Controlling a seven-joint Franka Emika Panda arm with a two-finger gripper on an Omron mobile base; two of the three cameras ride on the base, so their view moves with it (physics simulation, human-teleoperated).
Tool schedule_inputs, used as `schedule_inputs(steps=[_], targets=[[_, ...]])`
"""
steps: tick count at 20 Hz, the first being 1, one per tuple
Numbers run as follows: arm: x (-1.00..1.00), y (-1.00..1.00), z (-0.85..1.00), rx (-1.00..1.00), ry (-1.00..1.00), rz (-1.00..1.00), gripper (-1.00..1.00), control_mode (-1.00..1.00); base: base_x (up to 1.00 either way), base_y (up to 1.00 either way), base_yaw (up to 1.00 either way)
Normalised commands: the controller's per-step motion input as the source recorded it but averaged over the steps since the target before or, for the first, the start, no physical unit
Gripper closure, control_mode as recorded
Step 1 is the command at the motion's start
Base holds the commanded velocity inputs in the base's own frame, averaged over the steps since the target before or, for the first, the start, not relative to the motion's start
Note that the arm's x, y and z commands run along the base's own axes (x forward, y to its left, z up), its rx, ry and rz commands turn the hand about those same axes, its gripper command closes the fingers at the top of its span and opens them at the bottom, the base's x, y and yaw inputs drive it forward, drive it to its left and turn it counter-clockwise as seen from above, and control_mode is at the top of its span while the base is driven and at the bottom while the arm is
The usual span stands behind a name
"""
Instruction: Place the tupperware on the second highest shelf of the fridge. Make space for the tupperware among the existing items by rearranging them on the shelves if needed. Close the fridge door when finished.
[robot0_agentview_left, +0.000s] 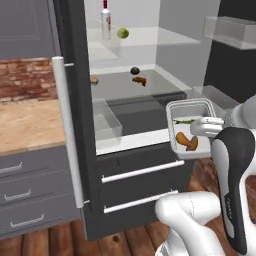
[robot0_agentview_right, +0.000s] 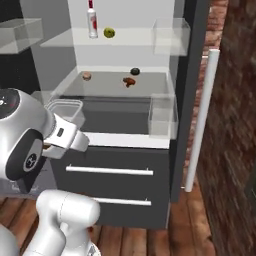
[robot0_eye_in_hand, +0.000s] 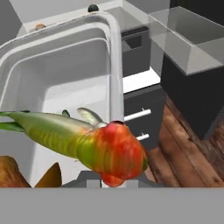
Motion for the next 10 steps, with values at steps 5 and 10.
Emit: schedule_inputs(steps=[5, 10], targets=[[0.0, 0.0, 0.0, 0.0, 0.0, 0.0, 1.0, 1.0, 0.81, -0.22, 0.29], [0.0, 0.0, 0.0, 0.0, 0.0, 0.0, 1.0, 1.0, 0.7, -0.25, 0.23]])
